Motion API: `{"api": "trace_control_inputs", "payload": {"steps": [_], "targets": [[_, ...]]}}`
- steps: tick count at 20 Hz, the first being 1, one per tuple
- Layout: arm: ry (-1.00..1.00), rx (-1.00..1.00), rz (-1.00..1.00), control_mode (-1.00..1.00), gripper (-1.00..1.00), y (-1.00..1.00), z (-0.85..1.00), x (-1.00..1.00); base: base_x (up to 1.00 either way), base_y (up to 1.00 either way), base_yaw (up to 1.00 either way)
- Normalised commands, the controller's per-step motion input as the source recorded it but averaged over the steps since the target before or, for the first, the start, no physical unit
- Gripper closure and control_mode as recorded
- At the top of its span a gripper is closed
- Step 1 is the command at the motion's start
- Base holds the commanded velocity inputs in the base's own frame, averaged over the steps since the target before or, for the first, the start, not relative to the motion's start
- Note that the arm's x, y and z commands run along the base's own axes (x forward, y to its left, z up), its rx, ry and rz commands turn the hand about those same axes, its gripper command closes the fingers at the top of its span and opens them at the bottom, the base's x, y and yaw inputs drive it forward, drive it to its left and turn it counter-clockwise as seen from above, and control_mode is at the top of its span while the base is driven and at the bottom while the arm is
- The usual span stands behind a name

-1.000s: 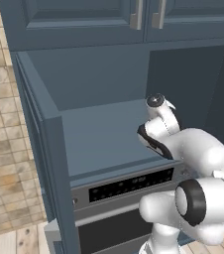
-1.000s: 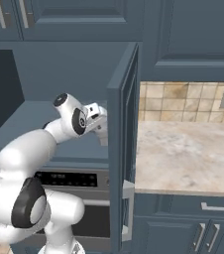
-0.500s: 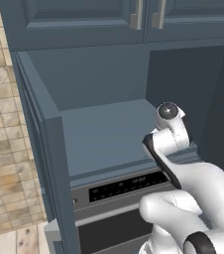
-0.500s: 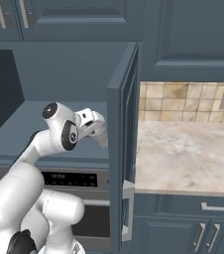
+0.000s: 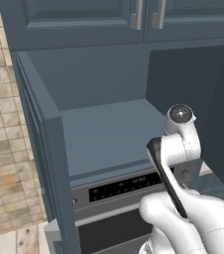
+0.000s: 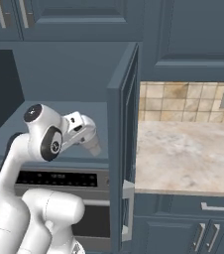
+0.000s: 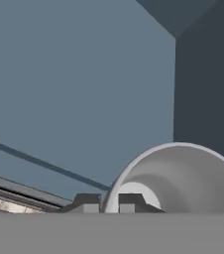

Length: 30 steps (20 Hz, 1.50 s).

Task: There is a bowl on the dining counter. Grab a lemon wedge from the fridge and place it in the bowl. Then get the liquor bottle and glass cup from the cabinet and place them next to the bowl.

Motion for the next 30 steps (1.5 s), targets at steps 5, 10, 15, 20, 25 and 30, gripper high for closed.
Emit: {"api": "trace_control_inputs", "payload": {"steps": [5,10,15,20,25,30], "targets": [[0.10,0.00,0.02,-1.00,1.00,0.15,0.43,-0.70,0.00,0.00,0.00],[0.02,0.00,0.04,-1.00,1.00,0.04,0.55,-0.50,0.00,0.00,0.00],[-0.02,0.00,0.07,-1.00,1.00,0.00,0.67,-0.41,0.00,0.00,0.00],[-0.06,0.00,0.02,-1.00,1.00,0.01,0.44,-0.53,0.00,0.00,0.00],[-0.17,0.00,0.00,-1.00,1.00,0.09,0.07,-0.65,0.00,0.00,0.00],[-0.25,-0.01,0.00,-1.00,1.00,0.12,0.00,-0.72,0.00,0.00,0.00]]}}
